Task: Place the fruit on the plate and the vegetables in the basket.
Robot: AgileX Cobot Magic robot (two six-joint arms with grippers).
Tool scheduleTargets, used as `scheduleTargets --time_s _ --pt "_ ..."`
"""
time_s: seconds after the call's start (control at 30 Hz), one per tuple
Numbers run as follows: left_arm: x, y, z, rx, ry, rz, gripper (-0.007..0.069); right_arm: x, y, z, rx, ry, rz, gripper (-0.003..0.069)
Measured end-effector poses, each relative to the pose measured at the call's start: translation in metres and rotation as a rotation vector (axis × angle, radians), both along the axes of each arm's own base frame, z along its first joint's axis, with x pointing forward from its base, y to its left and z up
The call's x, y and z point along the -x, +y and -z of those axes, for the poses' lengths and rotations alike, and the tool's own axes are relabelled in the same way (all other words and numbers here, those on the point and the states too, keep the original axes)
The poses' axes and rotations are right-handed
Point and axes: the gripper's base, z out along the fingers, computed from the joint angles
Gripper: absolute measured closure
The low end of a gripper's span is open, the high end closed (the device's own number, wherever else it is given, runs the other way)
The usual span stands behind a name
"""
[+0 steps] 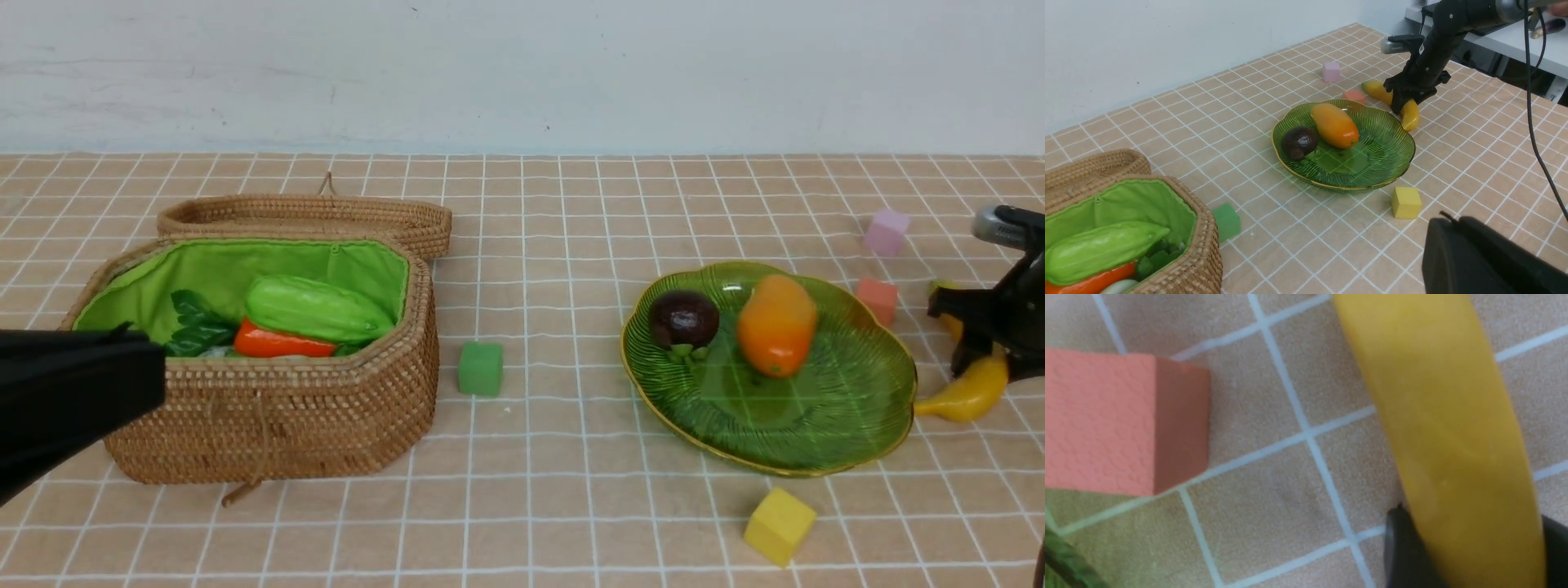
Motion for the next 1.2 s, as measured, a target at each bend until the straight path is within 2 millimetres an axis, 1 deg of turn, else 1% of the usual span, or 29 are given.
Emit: scheduleTargets --time_s 0.03,0.1,0.13,0.2,0.23,0.3,0.33,0.37,0.4,0.43,0.5,0.53,0.57,0.6,0.67,0.7,0.73,0.77,0.8,0.87,0.9,0.97,1.0,1.03,1.07,1.1,1.13,1.17,1.2 --pt "0.000 0.000 0.000 -0.001 0.001 0.000 0.0629 0.000 0.000 -0.001 0.003 0.001 -0.002 0.0331" --pt "0.000 0.000 0.001 -0.008 0.008 0.001 0.0627 0.009 -0.001 -0.014 0.027 0.052 -0.018 0.0329" --pt "0.000 0.000 0.001 -0.011 0.012 0.001 0.0626 0.012 0.000 -0.022 0.025 0.059 -0.011 0.0329" --pt "0.001 0.000 0.002 -0.018 0.020 0.002 0.0624 0.021 0.005 -0.049 0.003 0.040 0.017 0.0329" --pt "0.001 0.000 0.003 -0.021 0.023 0.003 0.0624 0.026 0.011 -0.070 -0.016 0.003 0.028 0.0329" --pt "0.001 0.000 0.003 -0.021 0.023 0.003 0.0624 0.034 0.031 -0.095 -0.074 -0.056 0.020 0.0329" --pt "0.001 0.000 0.003 -0.021 0.023 0.003 0.0624 0.035 0.042 -0.100 -0.101 -0.066 0.008 0.0329" --pt "0.001 0.000 0.003 -0.021 0.023 0.003 0.0624 0.037 0.058 -0.101 -0.142 -0.071 -0.010 0.0329" --pt "0.001 0.000 0.003 -0.021 0.023 0.003 0.0624 0.036 0.071 -0.099 -0.171 -0.064 -0.024 0.0329" --pt "0.001 0.000 0.003 -0.021 0.023 0.003 0.0624 0.036 0.078 -0.094 -0.188 -0.049 -0.029 0.0329" --pt "0.001 0.000 0.003 -0.021 0.023 0.003 0.0624 0.031 0.100 -0.077 -0.227 -0.013 -0.036 0.0329" --pt "0.001 0.000 0.003 -0.021 0.023 0.003 0.0624 0.030 0.102 -0.076 -0.229 -0.010 -0.037 0.0329" --pt "0.001 0.000 0.003 -0.021 0.023 0.003 0.0624 0.027 0.112 -0.063 -0.238 0.019 -0.040 0.0326" --pt "0.001 0.000 0.003 -0.021 0.023 0.003 0.0624 0.026 0.117 -0.057 -0.239 0.031 -0.045 0.0307" --pt "0.001 0.000 0.003 -0.021 0.023 0.003 0.0624 0.024 0.123 -0.051 -0.241 0.037 -0.051 0.0232" --pt "0.001 0.000 0.003 -0.025 0.022 0.001 0.0623 0.024 0.125 -0.050 -0.241 0.036 -0.054 0.0173" --pt "0.001 0.001 0.003 -0.027 0.022 0.001 0.0623 0.024 0.125 -0.050 -0.241 0.036 -0.054 0.0148" --pt "0.000 0.001 0.003 -0.038 0.014 -0.005 0.0622 0.024 0.126 -0.052 -0.241 0.031 -0.057 0.0064" --pt "-0.001 0.002 0.003 -0.054 0.004 -0.012 0.0623 0.025 0.126 -0.056 -0.238 0.023 -0.061 0.0020" --pt "-0.001 0.004 0.004 -0.077 -0.013 -0.024 0.0623 0.029 0.125 -0.065 -0.226 0.014 -0.070 -0.0011" --pt "0.000 0.006 0.004 -0.084 -0.025 -0.030 0.0623 0.032 0.125 -0.072 -0.215 0.007 -0.078 -0.0013" --pt "0.004 0.010 0.006 -0.078 -0.045 -0.036 0.0623 0.043 0.122 -0.093 -0.181 -0.008 -0.102 0.0007" --pt "0.007 0.013 0.009 -0.064 -0.057 -0.037 0.0623 0.052 0.121 -0.106 -0.159 -0.016 -0.123 0.0036" --pt "0.013 0.018 0.014 -0.039 -0.076 -0.040 0.0623 0.065 0.119 -0.121 -0.128 -0.026 -0.147 0.0088" --pt "0.016 0.020 0.019 -0.021 -0.083 -0.042 0.0623 0.073 0.118 -0.127 -0.111 -0.026 -0.159 0.0120" --pt "0.024 0.027 0.024 0.023 -0.108 -0.047 0.0623 0.094 0.117 -0.144 -0.076 -0.039 -0.182 0.0209" --pt "0.031 0.033 0.033 0.074 -0.128 -0.053 0.0623 0.108 0.116 -0.152 -0.059 -0.046 -0.191 0.0253" --pt "0.036 0.037 0.042 0.118 -0.144 -0.057 0.0623 0.127 0.116 -0.159 -0.045 -0.048 -0.201 0.0344" --pt "0.038 0.039 0.050 0.145 -0.150 -0.059 0.0623 0.144 0.114 -0.160 -0.037 -0.043 -0.207 0.0408"
